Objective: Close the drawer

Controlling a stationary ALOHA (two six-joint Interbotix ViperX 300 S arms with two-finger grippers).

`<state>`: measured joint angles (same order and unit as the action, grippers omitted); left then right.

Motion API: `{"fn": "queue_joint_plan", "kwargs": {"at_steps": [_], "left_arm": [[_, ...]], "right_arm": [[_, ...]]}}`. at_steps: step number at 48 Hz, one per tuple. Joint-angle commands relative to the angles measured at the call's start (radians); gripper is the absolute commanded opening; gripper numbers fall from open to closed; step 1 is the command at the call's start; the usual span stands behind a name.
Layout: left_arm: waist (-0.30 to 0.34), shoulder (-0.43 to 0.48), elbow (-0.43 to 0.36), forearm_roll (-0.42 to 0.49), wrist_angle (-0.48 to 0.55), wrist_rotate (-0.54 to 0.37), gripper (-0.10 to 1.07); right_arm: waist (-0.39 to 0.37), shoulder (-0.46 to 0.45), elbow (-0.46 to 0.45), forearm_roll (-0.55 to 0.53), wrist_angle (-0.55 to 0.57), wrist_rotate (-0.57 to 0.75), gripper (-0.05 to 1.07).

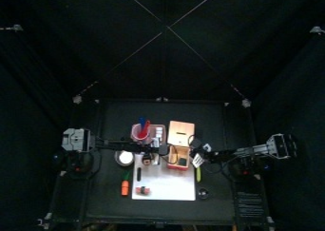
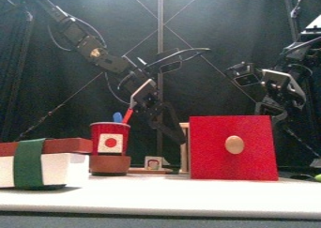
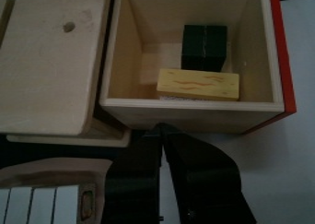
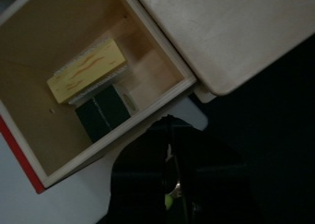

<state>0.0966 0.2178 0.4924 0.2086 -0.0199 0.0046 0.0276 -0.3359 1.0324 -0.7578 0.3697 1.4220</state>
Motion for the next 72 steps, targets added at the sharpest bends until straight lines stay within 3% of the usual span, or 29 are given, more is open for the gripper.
{"fn": "queue_joint_plan", "kwargs": {"at_steps": [1,48,72], "left_arm": [[0.003,-0.014,-0.031,0.002,-0.008,0.000,0.47],[-0.014,-0.054,-0.049,0.028,-0.008,-0.002,0.47],[-0.011,-0.048,-0.040,0.023,-0.008,-0.002,0.47]], "right_arm": [[0.002,-0.008,-0.041,-0.012,-0.008,-0.002,0.45],[0.026,-0.008,-0.066,-0.032,-0.009,0.000,0.45],[-0.008,-0.008,-0.066,-0.078,-0.005,-0.003,0.45]]}}
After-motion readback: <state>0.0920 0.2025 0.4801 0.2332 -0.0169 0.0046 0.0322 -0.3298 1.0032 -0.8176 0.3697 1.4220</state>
